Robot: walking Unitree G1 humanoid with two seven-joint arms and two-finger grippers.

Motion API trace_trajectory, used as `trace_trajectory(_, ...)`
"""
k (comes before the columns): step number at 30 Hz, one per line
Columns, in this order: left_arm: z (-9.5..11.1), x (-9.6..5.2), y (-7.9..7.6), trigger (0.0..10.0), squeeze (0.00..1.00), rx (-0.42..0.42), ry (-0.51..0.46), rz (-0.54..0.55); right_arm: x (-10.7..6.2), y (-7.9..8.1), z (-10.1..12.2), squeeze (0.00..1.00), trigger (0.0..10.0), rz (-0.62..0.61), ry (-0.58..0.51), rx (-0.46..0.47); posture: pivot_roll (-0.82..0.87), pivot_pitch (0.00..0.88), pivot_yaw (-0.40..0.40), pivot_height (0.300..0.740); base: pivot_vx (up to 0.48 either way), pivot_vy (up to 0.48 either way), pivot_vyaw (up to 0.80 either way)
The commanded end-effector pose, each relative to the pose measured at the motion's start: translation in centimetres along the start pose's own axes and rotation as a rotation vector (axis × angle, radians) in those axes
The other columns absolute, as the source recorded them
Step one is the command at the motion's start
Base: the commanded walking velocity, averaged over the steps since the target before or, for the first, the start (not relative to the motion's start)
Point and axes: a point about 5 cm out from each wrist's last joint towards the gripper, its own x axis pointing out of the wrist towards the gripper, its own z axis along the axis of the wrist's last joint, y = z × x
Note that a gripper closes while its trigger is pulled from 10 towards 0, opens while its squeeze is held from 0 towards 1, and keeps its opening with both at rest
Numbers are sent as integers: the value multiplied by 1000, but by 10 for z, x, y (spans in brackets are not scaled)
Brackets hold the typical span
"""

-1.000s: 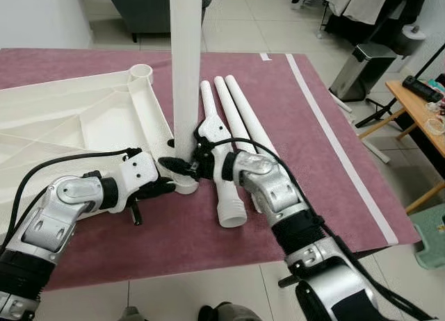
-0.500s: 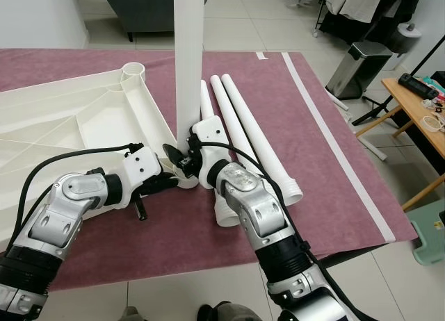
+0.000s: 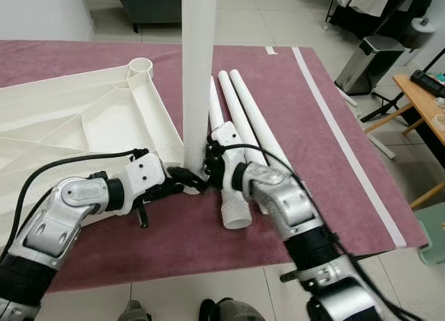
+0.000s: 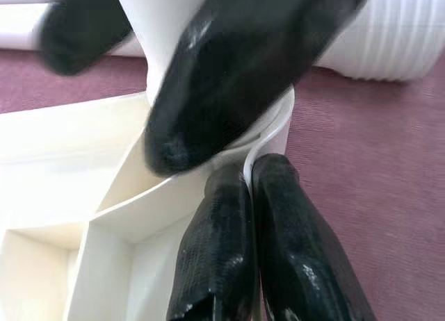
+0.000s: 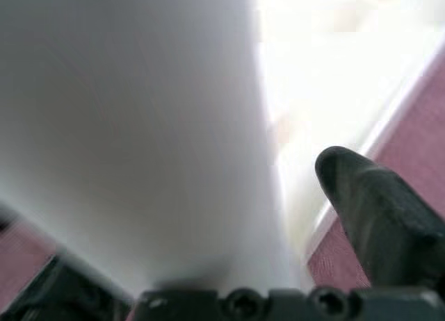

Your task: Building children table

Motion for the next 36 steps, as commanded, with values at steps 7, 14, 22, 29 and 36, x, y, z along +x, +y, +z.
trace_trajectory(7, 16, -4, -28, 0, 0, 80, -72, -225, 4, -7, 13, 0, 10000, 211, -18, -85, 153, 118, -97, 740, 0, 0, 0)
trace_trajectory(14, 18, -3, -24, 0, 0, 75, -78, -191, 9, -3, 4, 0, 0, 266, 5, -45, 158, 122, -99, 740, 0, 0, 0)
trace_trajectory(22, 21, 5, -13, 0, 0, 51, -107, -133, 26, -13, -28, 0, 0, -215, 159, 37, 144, 134, -92, 740, 0, 0, 0)
trace_trajectory(29, 25, 15, 0, 0, 0, 37, -136, -96, 29, -6, -40, 0, 0, -536, 212, 112, 128, 143, -83, 740, 0, 0, 0)
trace_trajectory(36, 29, 26, 10, 0, 0, 28, -158, -79, 41, 5, -32, 0, 0, -709, 171, 236, 112, 147, -71, 740, 0, 0, 0)
